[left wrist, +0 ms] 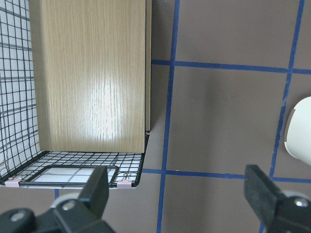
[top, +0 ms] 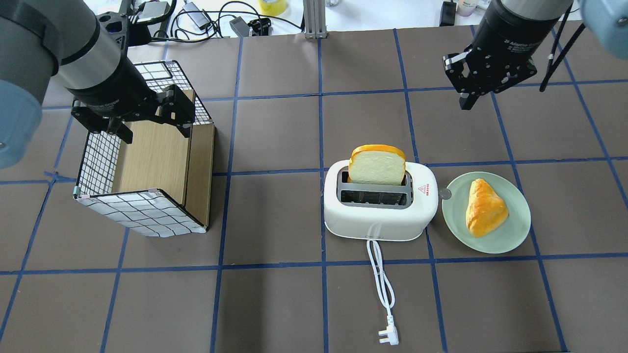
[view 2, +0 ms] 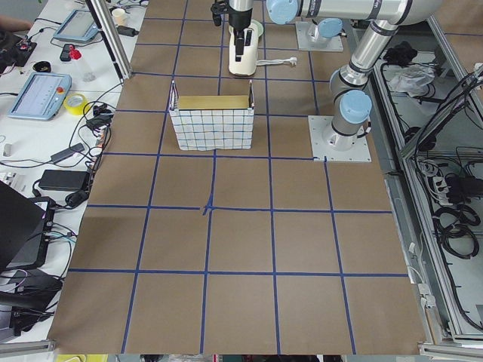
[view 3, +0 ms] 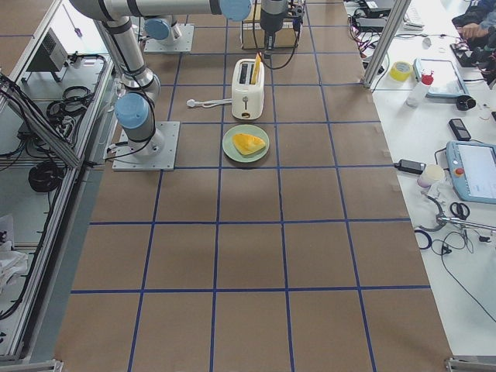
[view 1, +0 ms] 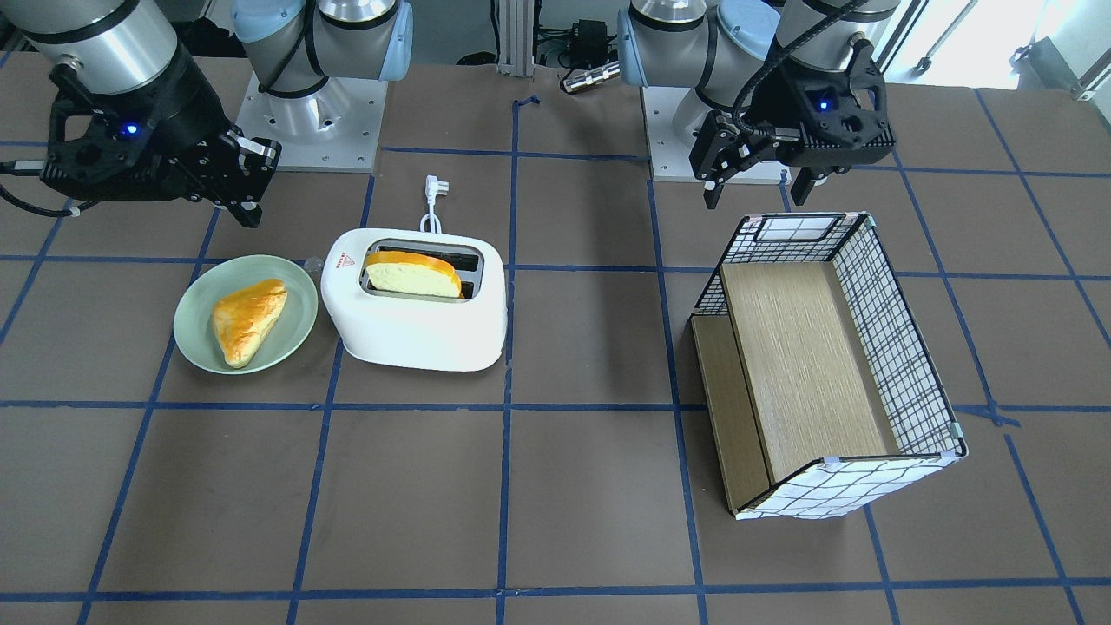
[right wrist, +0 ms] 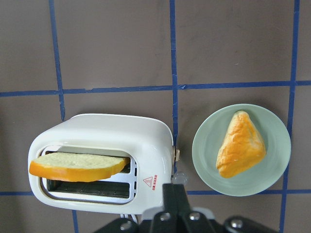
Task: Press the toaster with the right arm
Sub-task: 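Lower the right gripper beside the toaster, above the green plate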
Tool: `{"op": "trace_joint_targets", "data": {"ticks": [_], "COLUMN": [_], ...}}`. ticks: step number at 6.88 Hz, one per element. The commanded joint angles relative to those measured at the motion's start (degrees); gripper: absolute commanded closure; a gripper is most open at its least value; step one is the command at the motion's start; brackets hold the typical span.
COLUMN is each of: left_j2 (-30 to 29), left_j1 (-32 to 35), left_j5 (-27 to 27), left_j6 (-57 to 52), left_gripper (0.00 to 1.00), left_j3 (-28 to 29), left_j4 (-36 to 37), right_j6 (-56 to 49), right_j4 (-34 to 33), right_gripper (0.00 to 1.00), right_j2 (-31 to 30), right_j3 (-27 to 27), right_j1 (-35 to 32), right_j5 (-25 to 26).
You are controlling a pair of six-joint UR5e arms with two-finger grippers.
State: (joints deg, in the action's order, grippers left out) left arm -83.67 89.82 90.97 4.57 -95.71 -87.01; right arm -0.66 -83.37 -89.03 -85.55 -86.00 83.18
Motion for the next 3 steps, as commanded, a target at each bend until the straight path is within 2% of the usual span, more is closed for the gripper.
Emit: {"op": "trace_joint_targets", "data": {"ticks": [1,3], "left_j2": [0.0,0.0], "left_j1": [0.0,0.0], "left_j5": [0.1,0.0], "left_j6": [0.0,0.0], "left_gripper": [0.0,0.0], "left_j3": [0.0,0.0], "left_j4": [0.0,0.0], "right_j6": [-4.7,-16.9], "right_j4": [5.2,13.5], "right_gripper": [1.0,1.0], "right_j2": [0.0,0.2], "right_j3": [-0.1,-1.0], "right_j1": [6.1,14.6], "right_j5": [-7.5,-15.9]}}
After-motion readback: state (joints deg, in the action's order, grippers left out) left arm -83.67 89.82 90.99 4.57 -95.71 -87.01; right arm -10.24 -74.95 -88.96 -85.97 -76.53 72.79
